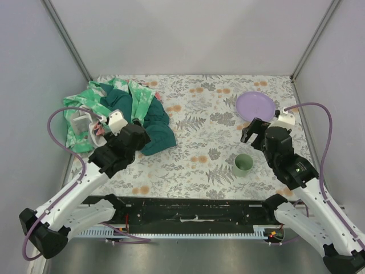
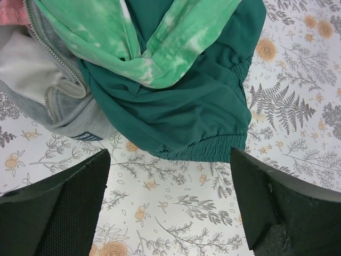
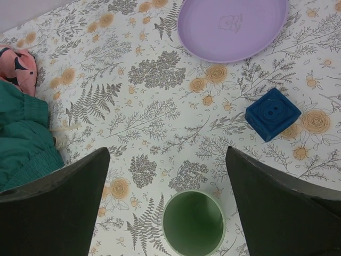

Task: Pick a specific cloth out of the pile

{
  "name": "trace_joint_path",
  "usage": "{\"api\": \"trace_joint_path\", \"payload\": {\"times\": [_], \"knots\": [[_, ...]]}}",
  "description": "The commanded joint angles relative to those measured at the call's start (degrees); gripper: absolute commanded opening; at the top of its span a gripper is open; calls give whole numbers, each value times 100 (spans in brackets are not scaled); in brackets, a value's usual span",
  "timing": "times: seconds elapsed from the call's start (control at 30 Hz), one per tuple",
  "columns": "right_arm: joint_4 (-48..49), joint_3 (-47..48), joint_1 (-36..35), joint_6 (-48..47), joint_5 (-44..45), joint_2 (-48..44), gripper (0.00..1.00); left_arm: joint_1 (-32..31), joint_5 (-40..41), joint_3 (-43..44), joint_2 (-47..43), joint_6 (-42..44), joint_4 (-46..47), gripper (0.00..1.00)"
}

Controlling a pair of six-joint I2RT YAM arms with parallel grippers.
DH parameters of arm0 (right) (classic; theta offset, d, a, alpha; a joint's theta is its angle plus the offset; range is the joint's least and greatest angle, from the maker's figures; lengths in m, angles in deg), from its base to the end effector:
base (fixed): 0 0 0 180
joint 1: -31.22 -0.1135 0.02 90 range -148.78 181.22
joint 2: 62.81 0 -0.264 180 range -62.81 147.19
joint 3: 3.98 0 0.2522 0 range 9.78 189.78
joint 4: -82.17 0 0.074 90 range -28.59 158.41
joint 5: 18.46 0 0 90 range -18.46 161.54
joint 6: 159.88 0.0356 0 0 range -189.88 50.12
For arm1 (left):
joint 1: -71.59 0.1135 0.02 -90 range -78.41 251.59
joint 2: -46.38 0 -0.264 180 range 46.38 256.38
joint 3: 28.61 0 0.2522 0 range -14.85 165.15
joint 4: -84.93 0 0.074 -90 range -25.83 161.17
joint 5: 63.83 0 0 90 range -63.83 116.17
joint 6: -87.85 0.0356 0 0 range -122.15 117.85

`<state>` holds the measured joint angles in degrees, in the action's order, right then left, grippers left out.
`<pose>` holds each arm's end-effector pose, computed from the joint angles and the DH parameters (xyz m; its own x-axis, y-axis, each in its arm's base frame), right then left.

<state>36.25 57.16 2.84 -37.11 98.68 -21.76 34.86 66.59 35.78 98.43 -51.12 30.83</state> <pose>0.1422 0.0584 0.3275 -0.3557 0.3553 -0.8644 0.1556 0.9345 0.3201 0.1576 -0.0888 0.3082 -0.4014 -0.4170 -0.8154 -0.3582 0.8909 -0.2792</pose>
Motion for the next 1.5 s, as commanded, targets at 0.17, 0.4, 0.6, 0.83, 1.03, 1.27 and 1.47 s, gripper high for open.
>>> {"api": "trace_joint_path", "payload": {"times": [0.17, 0.4, 0.6, 0.83, 1.03, 1.27, 1.47], "knots": [[1176, -273, -18, -903, -1419, -160, 98, 594, 152, 0, 411, -605, -27, 96], [1229, 851, -280, -1967, -3233, 1630, 98, 2423, -745, -1009, 60, -1114, 885, 96], [1617, 1352, -1230, -2249, -2784, 2862, 98, 4224, -2404, -2126, 76, -1071, 2677, 96], [1774, 1512, -1706, -2127, -2758, 3602, 98, 4666, -3259, -2716, 1068, -763, 4918, 97], [2065, 1125, -1741, -1924, -2749, 3506, 98, 4675, -4216, -2409, 2562, -579, 6289, 95], [1880, 721, -1741, -1959, -2380, 3032, 98, 4693, -5466, -1119, 3506, -526, 7383, 14], [2117, 237, -1741, -1880, -2020, 2750, 98, 4693, -4333, 59, 2767, -140, 6969, 2]]}}
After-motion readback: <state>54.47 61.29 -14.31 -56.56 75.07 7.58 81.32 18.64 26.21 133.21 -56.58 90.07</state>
